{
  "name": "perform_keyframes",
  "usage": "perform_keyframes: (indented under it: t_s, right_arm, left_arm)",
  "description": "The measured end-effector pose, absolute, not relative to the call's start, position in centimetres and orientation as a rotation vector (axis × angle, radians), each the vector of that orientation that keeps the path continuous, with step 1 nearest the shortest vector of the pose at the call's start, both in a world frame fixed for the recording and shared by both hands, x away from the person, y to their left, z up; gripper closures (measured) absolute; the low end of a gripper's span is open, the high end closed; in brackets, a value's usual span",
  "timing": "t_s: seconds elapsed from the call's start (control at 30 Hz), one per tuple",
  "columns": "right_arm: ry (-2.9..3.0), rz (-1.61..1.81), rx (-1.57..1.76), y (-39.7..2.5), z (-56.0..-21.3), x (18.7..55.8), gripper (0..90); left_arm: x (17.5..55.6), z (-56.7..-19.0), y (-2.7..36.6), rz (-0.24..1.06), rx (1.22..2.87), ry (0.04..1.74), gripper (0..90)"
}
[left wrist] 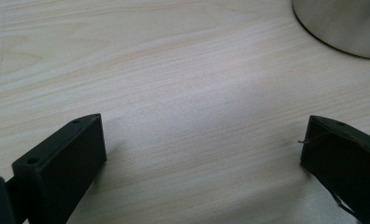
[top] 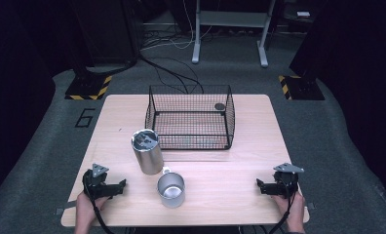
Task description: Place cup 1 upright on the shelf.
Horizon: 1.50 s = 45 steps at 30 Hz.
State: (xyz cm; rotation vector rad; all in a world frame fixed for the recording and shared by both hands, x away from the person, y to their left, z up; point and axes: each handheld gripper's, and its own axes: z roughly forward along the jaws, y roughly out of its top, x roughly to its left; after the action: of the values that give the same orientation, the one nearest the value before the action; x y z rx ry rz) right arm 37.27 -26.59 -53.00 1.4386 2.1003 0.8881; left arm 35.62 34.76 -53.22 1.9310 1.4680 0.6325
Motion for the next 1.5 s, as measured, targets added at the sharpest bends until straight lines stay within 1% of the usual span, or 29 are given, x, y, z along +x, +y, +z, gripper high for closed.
perform_keyframes:
  t_s: [0.37,0.43,0.5,0.57,0.63,0.97,1.3,1.5]
  right_arm:
    - [2.099,0.886,1.44,-26.6,-53.0,37.3,0.0]
    - [2.099,0.886,1.44,-26.6,-53.0,37.3,0.0]
    - [2.099,0.886,1.441,-26.6,-53.0,37.3,0.0]
    - [2.099,0.889,1.44,-26.6,-53.0,37.3,0.0]
    - [2.099,0.889,1.439,-26.6,-53.0,37.3,0.0]
    - [2.096,0.896,1.439,-26.5,-53.0,37.4,0.0]
    - [2.099,0.889,1.443,-26.4,-53.0,37.4,0.0]
    - [2.097,0.889,1.44,-26.4,-53.0,37.4,0.0]
  left_arm:
    - [35.7,-53.2,34.8,0.625,1.939,1.446,0.0]
    - [35.7,-53.1,34.9,0.589,1.941,1.443,0.1]
    - [35.7,-53.1,34.9,0.588,1.936,1.439,0.0]
    - [35.7,-52.8,35.0,0.531,1.917,1.419,0.0]
    - [35.8,-52.3,34.9,0.504,1.919,1.404,0.0]
    - [35.9,-51.2,34.3,0.508,1.9,1.367,0.1]
    - [36.2,-48.8,33.3,0.507,1.924,1.292,0.1]
    - [36.4,-47.4,32.6,0.504,1.91,1.243,0.0]
